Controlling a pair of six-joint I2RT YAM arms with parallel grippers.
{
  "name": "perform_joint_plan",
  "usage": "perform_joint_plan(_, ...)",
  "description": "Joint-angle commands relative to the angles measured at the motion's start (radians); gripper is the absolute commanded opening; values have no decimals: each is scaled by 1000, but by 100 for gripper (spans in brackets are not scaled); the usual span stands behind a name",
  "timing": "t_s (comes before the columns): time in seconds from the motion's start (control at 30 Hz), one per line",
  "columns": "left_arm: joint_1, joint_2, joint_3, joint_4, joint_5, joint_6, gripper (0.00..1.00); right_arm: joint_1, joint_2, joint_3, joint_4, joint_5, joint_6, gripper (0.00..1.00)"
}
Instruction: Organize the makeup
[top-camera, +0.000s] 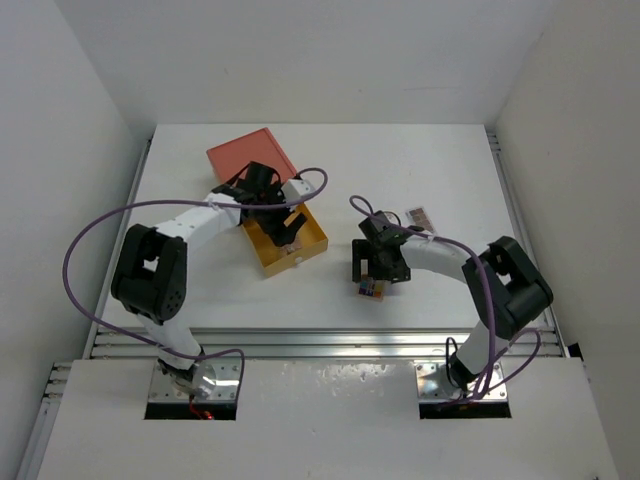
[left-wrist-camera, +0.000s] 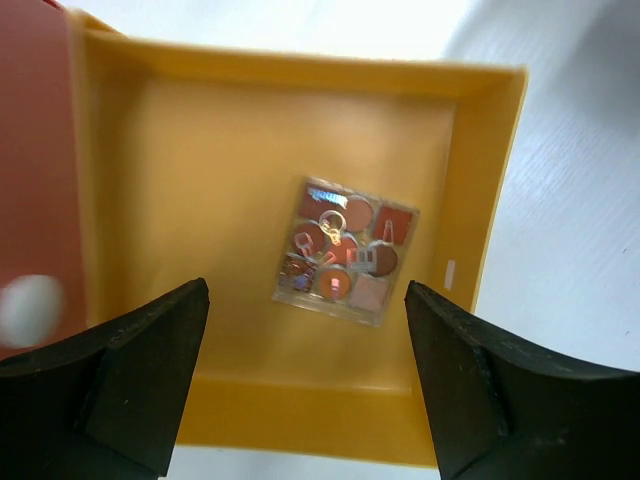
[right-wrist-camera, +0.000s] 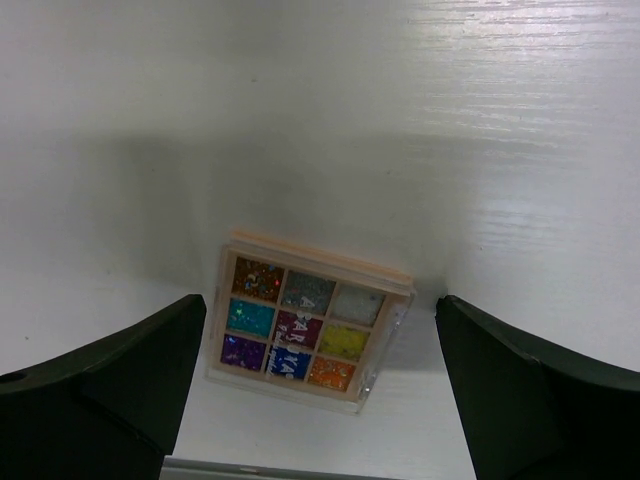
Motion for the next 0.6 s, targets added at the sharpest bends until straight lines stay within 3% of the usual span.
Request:
perform_joint_plan(0.0,-1,-37,132,-12,-5,-63,86,15,25,20,24,39,79,96)
perform_joint_plan(0.13,12,-72,221,-55,-15,-121,86,30,39,6,-22,65,102,78)
perform_joint_plan(0.27,70,-85,303,-64,-45,-203,86,34,39,-19,-4,44,127,45)
perform_joint_plan(0.37,119,-75,338,-64,-119,-213,86,35,35,0,-33,57,111,34)
perform_joint_plan(0.57,231,-17,377,-9,-191,-273,86,35,-55,111,-65,117,-13,30)
